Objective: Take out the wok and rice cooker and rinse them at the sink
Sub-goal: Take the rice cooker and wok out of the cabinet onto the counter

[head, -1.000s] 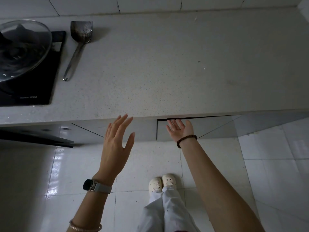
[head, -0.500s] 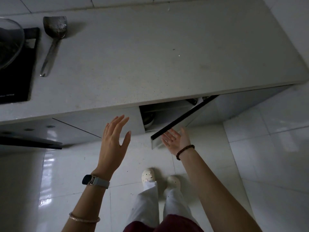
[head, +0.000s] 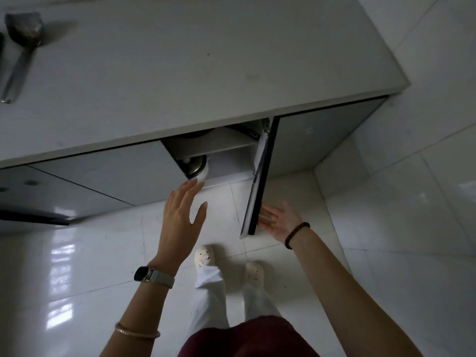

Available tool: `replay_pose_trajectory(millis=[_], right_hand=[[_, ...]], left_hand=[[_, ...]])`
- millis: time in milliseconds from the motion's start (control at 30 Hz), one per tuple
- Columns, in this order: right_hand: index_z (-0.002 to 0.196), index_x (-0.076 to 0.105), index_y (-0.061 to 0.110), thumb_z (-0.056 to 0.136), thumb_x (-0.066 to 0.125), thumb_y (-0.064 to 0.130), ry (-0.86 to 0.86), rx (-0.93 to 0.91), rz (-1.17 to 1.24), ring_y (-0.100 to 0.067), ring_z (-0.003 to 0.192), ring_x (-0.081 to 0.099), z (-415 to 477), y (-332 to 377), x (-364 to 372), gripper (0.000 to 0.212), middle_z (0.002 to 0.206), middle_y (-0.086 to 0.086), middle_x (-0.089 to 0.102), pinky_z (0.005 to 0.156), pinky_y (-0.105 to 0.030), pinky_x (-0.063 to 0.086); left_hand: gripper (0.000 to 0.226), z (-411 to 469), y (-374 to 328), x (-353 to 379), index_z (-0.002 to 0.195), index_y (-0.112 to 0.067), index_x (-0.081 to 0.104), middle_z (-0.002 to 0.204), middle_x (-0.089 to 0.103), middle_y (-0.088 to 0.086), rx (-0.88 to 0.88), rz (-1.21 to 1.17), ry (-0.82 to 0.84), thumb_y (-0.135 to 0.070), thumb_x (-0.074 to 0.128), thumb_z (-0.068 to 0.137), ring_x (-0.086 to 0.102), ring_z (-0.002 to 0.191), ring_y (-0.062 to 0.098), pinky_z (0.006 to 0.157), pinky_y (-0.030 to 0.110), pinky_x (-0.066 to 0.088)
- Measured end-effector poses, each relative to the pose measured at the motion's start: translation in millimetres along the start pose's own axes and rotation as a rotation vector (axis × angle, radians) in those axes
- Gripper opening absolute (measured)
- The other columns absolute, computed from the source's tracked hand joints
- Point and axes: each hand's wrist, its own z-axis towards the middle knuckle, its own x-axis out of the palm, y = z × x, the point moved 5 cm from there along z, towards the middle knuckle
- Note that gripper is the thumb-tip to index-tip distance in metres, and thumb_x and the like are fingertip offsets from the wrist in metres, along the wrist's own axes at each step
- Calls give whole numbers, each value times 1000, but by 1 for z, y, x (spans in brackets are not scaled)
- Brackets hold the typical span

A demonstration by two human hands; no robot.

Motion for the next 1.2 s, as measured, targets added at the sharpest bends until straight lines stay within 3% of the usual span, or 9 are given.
replay_pose_trajectory(millis=[300, 400, 567, 733, 800, 867, 967, 1100, 1200], right_hand=[[134, 47, 0, 96, 31, 60, -7, -63, -150, -24, 105, 54, -38, 57, -83, 73, 127, -17, 56, 102, -33, 37], [137, 46, 3, 97, 30, 59, -58, -130, -208, -20, 103, 54, -47, 76, -101, 71, 123, -13, 57, 100, -30, 36], [137, 49, 11, 96, 27, 62, -129, -204, -305, -24, 130, 43, -50, 101, -124, 69, 143, -16, 45, 112, -31, 27], [137, 49, 14, 95, 28, 63, -75, -152, -275, -25, 114, 50, -56, 99, -116, 68, 140, -19, 46, 102, -32, 34], [138, 47, 13, 97, 27, 59, -91, -167, -332, -26, 124, 46, -56, 97, -109, 65, 141, -17, 46, 110, -35, 30], [138, 47, 14, 99, 29, 53, -163, -262, -504, -25, 132, 42, -56, 99, -100, 58, 142, -10, 47, 114, -40, 28], [131, 53, 18, 99, 41, 38, -277, -554, -723, -18, 119, 49, -67, 109, -77, 39, 131, -2, 54, 99, -32, 38], [132, 52, 17, 98, 47, 24, -195, -864, -894, -9, 116, 52, -79, 112, -21, 34, 129, 4, 56, 100, -29, 43], [133, 51, 19, 98, 49, 23, -156, -1043, -1033, -9, 121, 48, -76, 112, 32, 35, 132, 5, 53, 102, -27, 41]], left_hand=[[44, -16, -67, 58, 137, -14, 50, 141, 49, 7, 70, -17, 57, -22, 55, 94, 43, 134, 25, 107, 56, 38], [45, -10, -81, 72, 136, -14, 51, 141, 50, 8, 96, -9, 96, -28, 51, 94, 44, 133, 27, 107, 56, 38], [45, 5, -99, 85, 137, -12, 51, 142, 49, 10, 136, 5, 116, -25, 54, 93, 42, 135, 30, 109, 57, 36], [44, 16, -103, 85, 136, -12, 51, 143, 49, 8, 158, -11, 108, -23, 55, 94, 41, 136, 28, 114, 53, 30], [44, 21, -96, 85, 137, -12, 51, 142, 49, 8, 134, -28, 105, -20, 57, 94, 41, 136, 27, 112, 53, 33], [44, 24, -85, 83, 137, -13, 50, 142, 50, 7, 99, -44, 94, -19, 56, 94, 42, 135, 27, 110, 53, 36], [41, 29, -67, 72, 137, -14, 50, 142, 49, 7, 33, -66, 60, -18, 55, 96, 43, 133, 25, 111, 43, 35], [33, 40, -30, 46, 131, -17, 54, 130, 56, 4, -138, -241, 1, -16, 52, 98, 50, 117, 13, 97, 16, 34], [28, 50, 13, 25, 126, -20, 57, 125, 58, -1, -318, -405, -42, -21, 48, 100, 54, 118, 19, 93, 19, 37]])
